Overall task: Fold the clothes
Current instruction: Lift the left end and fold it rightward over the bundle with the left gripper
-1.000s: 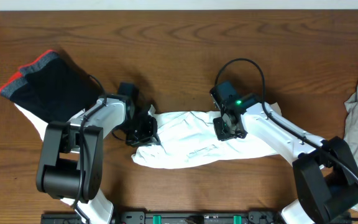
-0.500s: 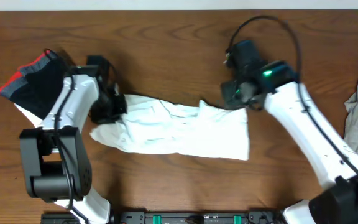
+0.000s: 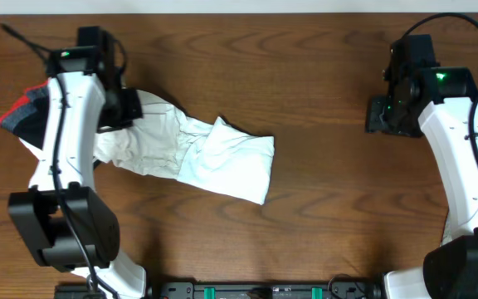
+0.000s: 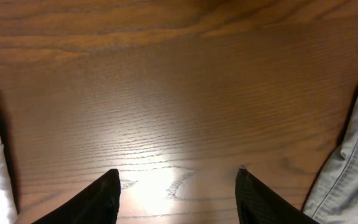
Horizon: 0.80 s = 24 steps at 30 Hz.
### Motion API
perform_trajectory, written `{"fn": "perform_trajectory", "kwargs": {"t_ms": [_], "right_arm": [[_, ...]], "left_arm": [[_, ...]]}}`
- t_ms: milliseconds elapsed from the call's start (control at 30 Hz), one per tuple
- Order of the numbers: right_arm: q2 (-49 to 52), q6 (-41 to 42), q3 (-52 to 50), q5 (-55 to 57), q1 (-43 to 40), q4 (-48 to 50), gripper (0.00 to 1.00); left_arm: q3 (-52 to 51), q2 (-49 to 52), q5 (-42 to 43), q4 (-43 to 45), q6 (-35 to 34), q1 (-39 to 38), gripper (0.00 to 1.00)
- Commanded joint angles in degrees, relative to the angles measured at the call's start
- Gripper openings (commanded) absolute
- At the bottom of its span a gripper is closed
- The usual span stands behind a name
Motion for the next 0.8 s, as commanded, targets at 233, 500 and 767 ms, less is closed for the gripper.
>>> {"fn": "perform_trajectory", "kwargs": {"t_ms": [233,500,767], "right_arm": [[0.1,-1.5,-0.7,0.2,-0.6,-0.8,0.57],[0.1,-2.6,-0.7,0.2,-0.7,-1.1,0.57],[0.1,-2.8,-0.7,0.0,-0.6,-1.1,0.57]], "left_arm": [[1.1,-1.1,-0.5,-3.3,-4.2,-22.5,0.06],[-2.5,-0.9,-1.0,0.9,-5.7,-34.4,0.06],[-5.0,-0.9,-0.9,2.8,-9.6,-39.3,0.06]]}}
